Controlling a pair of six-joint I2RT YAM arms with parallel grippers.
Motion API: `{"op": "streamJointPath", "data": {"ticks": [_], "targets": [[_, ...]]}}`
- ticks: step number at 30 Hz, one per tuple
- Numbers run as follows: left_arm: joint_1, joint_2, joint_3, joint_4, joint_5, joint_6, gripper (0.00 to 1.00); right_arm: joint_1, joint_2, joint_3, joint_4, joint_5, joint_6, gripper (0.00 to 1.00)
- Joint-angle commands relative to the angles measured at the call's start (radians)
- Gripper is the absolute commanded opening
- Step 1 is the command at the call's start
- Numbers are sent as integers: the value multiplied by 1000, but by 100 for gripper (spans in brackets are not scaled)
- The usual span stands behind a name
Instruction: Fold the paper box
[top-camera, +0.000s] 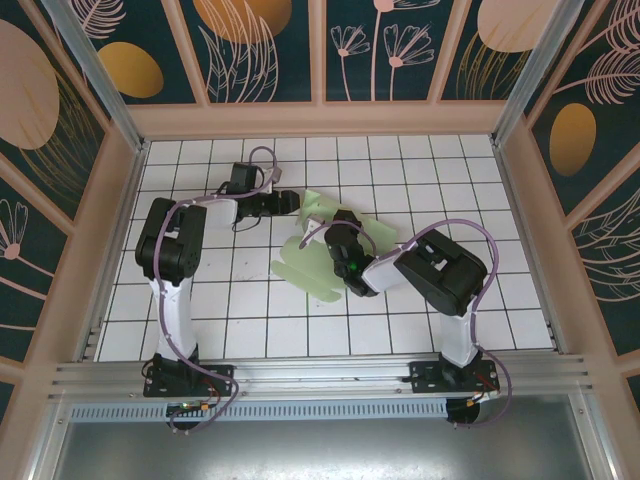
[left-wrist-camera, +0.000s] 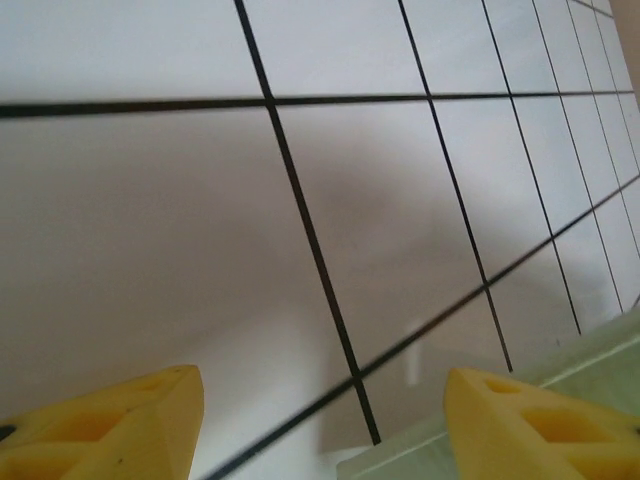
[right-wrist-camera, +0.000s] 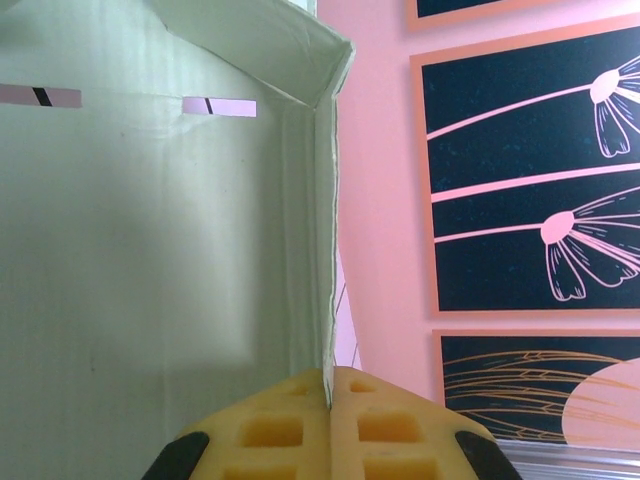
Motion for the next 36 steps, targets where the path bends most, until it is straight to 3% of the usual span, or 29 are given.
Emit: {"op": "streamJointPath", "data": {"ticks": [1, 7, 10, 14, 19, 30, 36], "targets": [[-13, -68, -61, 50, 31, 8, 64, -3, -31, 13, -13, -11, 56, 0], [-23, -127, -152, 104, 41, 9, 64, -3, -57, 44, -151, -53, 151, 0], [-26, -138, -171, 114, 31, 5, 65, -3, -82, 83, -319, -106, 252, 0], [-24, -158, -190, 143, -34, -27, 65, -19, -127, 180, -631, -253, 482, 0], [-18, -241, -243, 217, -119, -64, 68, -72, -155, 266, -885, -489, 668, 0], [6, -372, -310, 182, -243, -35, 76, -207, -121, 418, -1114, -871, 887, 0], [8, -369, -310, 181, -230, -36, 77, -265, -70, 477, -1181, -939, 941, 6]]}}
